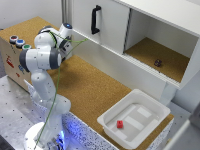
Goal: Grasp the handle of the drawer and open it
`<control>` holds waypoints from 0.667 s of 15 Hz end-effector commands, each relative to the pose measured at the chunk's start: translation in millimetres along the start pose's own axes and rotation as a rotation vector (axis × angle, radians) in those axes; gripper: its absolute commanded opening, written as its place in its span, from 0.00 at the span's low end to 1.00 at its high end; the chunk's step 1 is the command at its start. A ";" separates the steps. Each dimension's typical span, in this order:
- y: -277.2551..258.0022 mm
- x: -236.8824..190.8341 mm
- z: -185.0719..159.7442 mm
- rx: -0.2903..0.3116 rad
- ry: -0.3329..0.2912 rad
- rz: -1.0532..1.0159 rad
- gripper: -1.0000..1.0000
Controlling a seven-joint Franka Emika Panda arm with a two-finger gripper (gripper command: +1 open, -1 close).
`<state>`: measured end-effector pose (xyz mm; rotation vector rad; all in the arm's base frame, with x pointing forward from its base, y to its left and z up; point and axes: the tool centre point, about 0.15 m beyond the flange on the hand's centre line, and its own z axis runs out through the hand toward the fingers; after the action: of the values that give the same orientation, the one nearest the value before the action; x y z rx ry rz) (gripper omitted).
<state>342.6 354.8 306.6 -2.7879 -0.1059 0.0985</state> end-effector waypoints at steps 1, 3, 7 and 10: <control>26.7 6.6 32.1 0.089 -0.007 0.011 0.00; 38.1 2.7 31.7 0.088 -0.009 0.010 0.00; 60.1 -7.4 31.6 0.099 -0.004 0.024 0.00; 76.0 -13.8 32.3 0.105 -0.002 0.033 0.00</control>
<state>342.9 338.4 305.6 -2.7937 -0.0664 0.1237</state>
